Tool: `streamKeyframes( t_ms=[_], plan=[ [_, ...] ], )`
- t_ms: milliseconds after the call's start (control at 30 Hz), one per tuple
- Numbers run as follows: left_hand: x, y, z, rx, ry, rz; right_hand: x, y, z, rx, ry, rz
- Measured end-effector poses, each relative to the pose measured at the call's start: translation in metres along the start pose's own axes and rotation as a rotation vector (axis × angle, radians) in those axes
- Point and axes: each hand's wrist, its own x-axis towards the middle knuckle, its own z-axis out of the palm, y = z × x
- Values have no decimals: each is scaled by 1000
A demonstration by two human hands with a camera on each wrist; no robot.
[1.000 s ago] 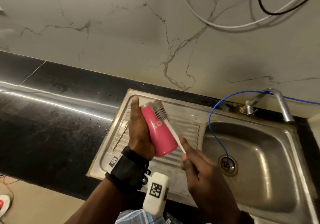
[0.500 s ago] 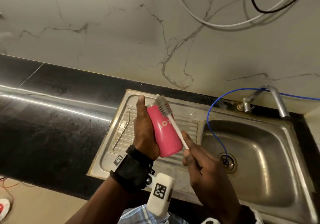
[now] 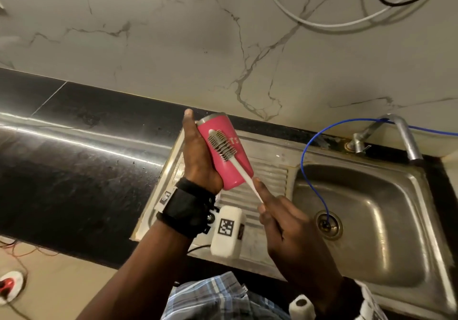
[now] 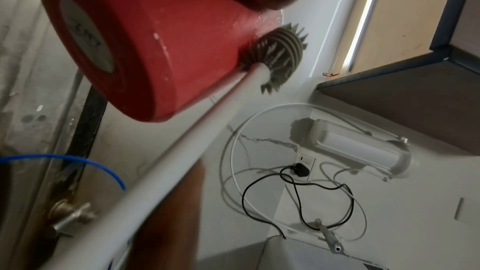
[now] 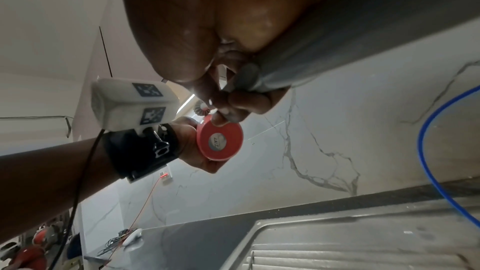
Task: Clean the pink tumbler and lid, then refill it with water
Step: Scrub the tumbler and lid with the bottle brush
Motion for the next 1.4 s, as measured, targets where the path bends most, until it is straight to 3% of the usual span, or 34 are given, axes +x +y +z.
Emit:
streamKeyframes(
  t_ms=[167,367,600,833,1000,1233,1400],
  plan=[
    [7,21,-5,-75,-10,78,-15,15,-9,38,-14,18],
    [10,4,10,-32,-37,82,27,8,-6,67,42,16],
    [29,39,-4,-125,8,195,22,19,-13,102,-38,3],
    [24,15,6,-26,0,90,52,11,2,107,-23,-18],
    [36,35,-8,-123,29,104,24,23,-2,103,-65,-8],
    [28,12,2,-39,-25,57,35,17,3,36,-20,-22],
    [32,27,-4,-90,8,98,11,27,-10,30,-56,-14]
  ],
)
